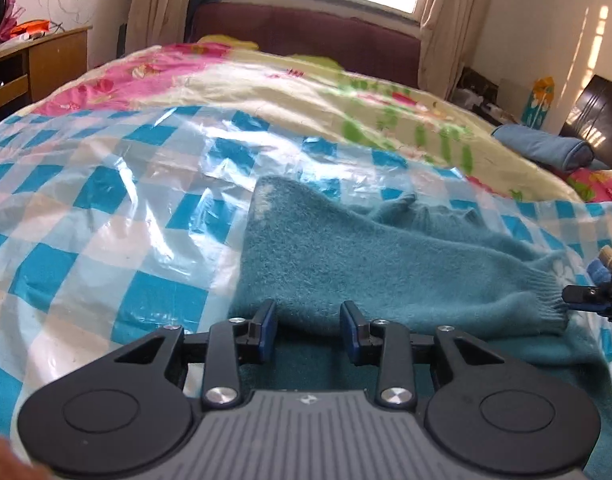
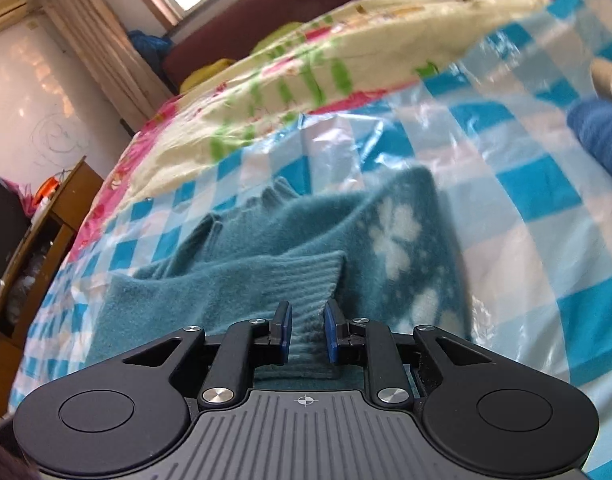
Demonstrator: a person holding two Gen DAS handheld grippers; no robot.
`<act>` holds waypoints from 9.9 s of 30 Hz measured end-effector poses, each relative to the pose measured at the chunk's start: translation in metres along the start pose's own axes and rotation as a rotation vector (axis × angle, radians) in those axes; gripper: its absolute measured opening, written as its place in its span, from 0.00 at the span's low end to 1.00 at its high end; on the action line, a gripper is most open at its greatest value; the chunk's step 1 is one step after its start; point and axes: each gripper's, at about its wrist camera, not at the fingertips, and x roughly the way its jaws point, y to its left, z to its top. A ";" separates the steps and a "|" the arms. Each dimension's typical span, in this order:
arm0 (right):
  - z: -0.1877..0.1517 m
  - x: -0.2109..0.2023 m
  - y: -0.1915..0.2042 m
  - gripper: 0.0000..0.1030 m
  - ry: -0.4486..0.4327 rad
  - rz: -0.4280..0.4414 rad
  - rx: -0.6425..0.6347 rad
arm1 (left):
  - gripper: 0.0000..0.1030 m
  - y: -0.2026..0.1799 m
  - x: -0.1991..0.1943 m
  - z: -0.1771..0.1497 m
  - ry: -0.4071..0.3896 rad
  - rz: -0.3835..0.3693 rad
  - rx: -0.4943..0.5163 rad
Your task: Fold small clothes
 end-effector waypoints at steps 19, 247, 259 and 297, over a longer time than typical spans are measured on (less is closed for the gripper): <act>-0.087 -0.112 0.017 0.26 0.146 -0.026 -0.132 | 0.39 0.049 -0.116 -0.062 0.176 -0.024 0.007; -0.037 -0.047 -0.002 0.21 -0.153 -0.076 -0.095 | 0.25 0.034 -0.035 -0.019 -0.043 0.139 -0.028; -0.036 -0.056 -0.039 0.35 -0.143 -0.106 0.045 | 0.25 0.015 -0.042 -0.019 -0.046 0.145 0.031; -0.025 0.010 -0.144 0.52 0.030 0.557 0.376 | 0.26 -0.135 0.054 0.006 0.067 -0.083 0.232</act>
